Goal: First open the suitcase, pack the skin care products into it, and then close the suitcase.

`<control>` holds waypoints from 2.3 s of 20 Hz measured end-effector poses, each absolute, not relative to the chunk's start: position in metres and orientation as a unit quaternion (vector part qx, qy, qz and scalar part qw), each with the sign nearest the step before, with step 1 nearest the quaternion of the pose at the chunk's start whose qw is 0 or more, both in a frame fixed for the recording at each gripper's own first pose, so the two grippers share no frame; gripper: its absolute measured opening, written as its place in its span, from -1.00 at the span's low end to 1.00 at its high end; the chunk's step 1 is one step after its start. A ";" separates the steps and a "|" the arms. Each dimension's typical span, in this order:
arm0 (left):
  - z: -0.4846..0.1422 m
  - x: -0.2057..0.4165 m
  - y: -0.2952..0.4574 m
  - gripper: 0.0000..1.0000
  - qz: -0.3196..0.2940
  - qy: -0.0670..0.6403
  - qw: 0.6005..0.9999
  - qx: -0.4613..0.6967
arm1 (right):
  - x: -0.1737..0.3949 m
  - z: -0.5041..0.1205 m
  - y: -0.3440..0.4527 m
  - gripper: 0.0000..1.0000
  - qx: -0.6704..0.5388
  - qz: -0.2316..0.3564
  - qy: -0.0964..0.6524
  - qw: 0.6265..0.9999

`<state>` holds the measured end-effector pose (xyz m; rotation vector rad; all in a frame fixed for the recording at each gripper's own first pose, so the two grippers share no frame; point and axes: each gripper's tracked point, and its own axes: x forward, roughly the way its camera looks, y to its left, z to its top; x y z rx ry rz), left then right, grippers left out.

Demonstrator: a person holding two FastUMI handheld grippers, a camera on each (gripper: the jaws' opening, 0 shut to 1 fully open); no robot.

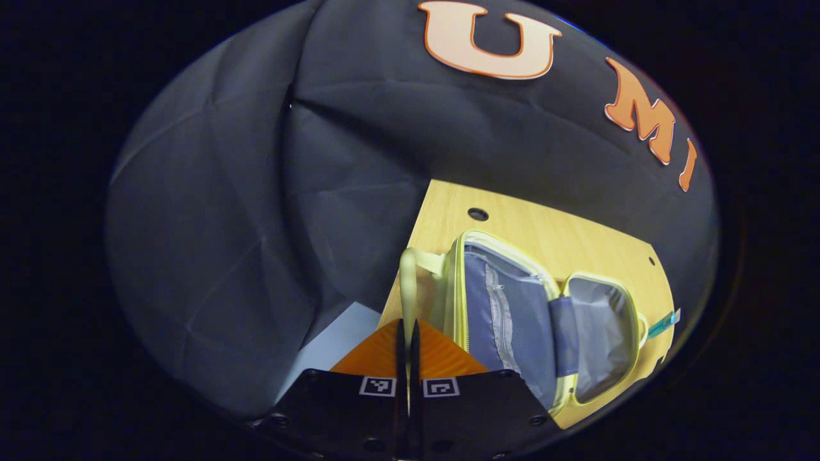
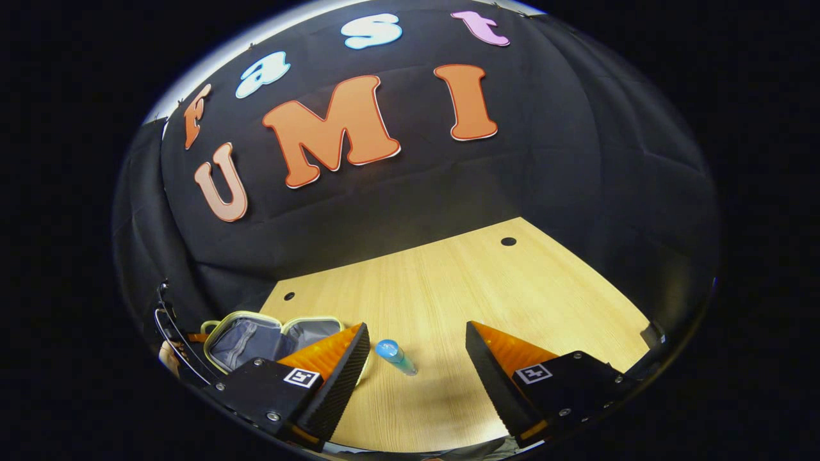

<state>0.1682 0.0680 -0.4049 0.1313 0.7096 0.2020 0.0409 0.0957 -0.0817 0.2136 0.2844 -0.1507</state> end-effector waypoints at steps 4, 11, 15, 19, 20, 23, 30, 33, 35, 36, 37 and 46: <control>-0.429 0.187 0.063 -0.84 0.126 0.386 0.906 0.119 | 0.033 -0.085 0.086 0.91 0.094 -0.099 0.134 0.981; -0.397 0.216 -0.006 0.64 0.076 0.351 0.911 0.201 | 0.025 -0.086 0.072 0.91 0.091 -0.117 0.126 0.981; -0.331 0.220 -0.082 0.98 0.048 0.272 0.930 0.241 | 0.025 -0.081 0.053 0.91 0.081 -0.117 0.126 0.982; -0.262 0.193 -0.181 0.97 0.007 0.175 0.955 0.240 | 0.035 -0.076 0.035 0.91 0.076 -0.106 0.126 0.983; -0.252 0.184 -0.201 0.97 -0.001 0.157 0.960 0.232 | 0.037 -0.074 0.032 0.91 0.072 -0.102 0.125 0.984; -0.238 0.174 -0.285 0.97 -0.038 0.112 0.976 0.185 | 0.043 -0.074 0.032 0.91 0.069 -0.075 0.132 0.986; -0.255 0.146 -0.442 0.96 -0.090 0.054 0.986 0.126 | 0.043 -0.089 0.012 0.90 0.046 -0.037 0.159 0.986; -0.293 0.138 -0.500 0.96 -0.115 0.057 0.983 0.135 | 0.045 -0.102 -0.001 0.91 0.034 -0.031 0.172 0.984; -0.327 0.135 -0.526 0.96 -0.123 0.076 0.980 0.138 | 0.046 -0.114 -0.006 0.91 0.035 -0.025 0.185 0.982; -0.341 0.136 -0.537 0.96 -0.124 0.084 0.980 0.135 | 0.048 -0.120 -0.008 0.91 0.037 -0.022 0.191 0.981; -0.356 0.136 -0.547 0.97 -0.127 0.092 0.979 0.131 | 0.049 -0.127 -0.011 0.90 0.037 -0.019 0.198 0.979; -0.510 0.150 -0.581 0.97 -0.117 0.187 0.959 0.176 | 0.035 -0.161 -0.047 0.91 0.042 -0.036 0.232 0.971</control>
